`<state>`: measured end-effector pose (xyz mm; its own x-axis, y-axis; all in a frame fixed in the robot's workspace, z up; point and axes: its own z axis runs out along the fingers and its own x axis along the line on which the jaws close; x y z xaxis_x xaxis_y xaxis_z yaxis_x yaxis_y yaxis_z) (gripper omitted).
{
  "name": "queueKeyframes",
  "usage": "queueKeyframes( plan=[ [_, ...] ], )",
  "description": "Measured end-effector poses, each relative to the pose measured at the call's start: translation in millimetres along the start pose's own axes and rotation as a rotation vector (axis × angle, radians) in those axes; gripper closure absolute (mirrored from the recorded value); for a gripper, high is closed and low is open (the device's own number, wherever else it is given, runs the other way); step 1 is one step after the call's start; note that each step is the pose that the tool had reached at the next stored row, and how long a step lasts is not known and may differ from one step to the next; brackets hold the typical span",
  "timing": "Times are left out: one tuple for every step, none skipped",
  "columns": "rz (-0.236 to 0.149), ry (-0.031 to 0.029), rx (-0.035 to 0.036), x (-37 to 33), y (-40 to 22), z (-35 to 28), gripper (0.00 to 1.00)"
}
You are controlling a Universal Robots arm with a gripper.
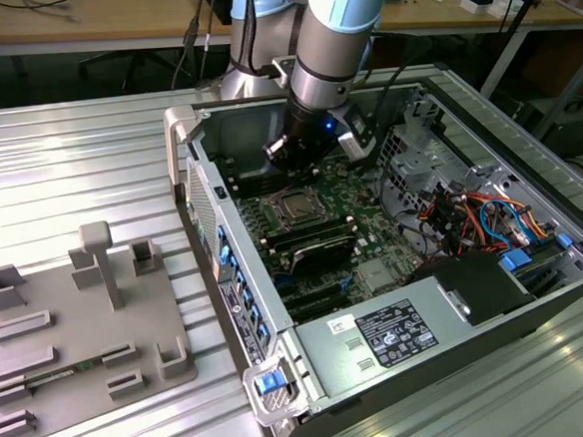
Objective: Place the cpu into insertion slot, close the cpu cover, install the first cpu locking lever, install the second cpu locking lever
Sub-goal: 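Install the first cpu locking lever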
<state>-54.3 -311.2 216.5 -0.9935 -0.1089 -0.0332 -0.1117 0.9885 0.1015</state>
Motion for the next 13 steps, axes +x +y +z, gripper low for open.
queueKeyframes(
  plan=[
    [0.000,-0.0001,-0.0001,-0.8,-0.1,0.4,0.89],
    [0.000,0.0000,0.0000,-2.0,-0.3,0.9,0.89],
    [0.000,0.0000,0.0000,-3.0,-0.4,1.4,0.89],
    [0.000,0.0001,0.0001,-4.2,-0.6,1.8,0.89],
    [0.000,0.0000,0.0000,-4.9,-0.7,2.1,0.89],
    [0.000,0.0000,0.0000,-5.7,-0.7,2.5,0.89],
    [0.000,0.0000,0.0000,-6.3,-0.8,2.9,0.89],
    [0.000,-0.0001,0.0000,-7.3,-1.0,3.6,0.89],
    [0.000,0.0000,0.0000,-7.8,-1.0,3.9,0.89],
    [0.000,-0.0001,0.0000,-8.1,-1.0,4.4,0.89],
    [0.000,-0.0001,0.0001,-8.3,-0.8,4.9,0.89],
    [0.000,-0.0001,0.0000,-8.3,-0.8,5.6,0.89],
    [0.000,-0.0001,-0.0001,-8.3,-0.8,6.2,0.89]
  ],
)
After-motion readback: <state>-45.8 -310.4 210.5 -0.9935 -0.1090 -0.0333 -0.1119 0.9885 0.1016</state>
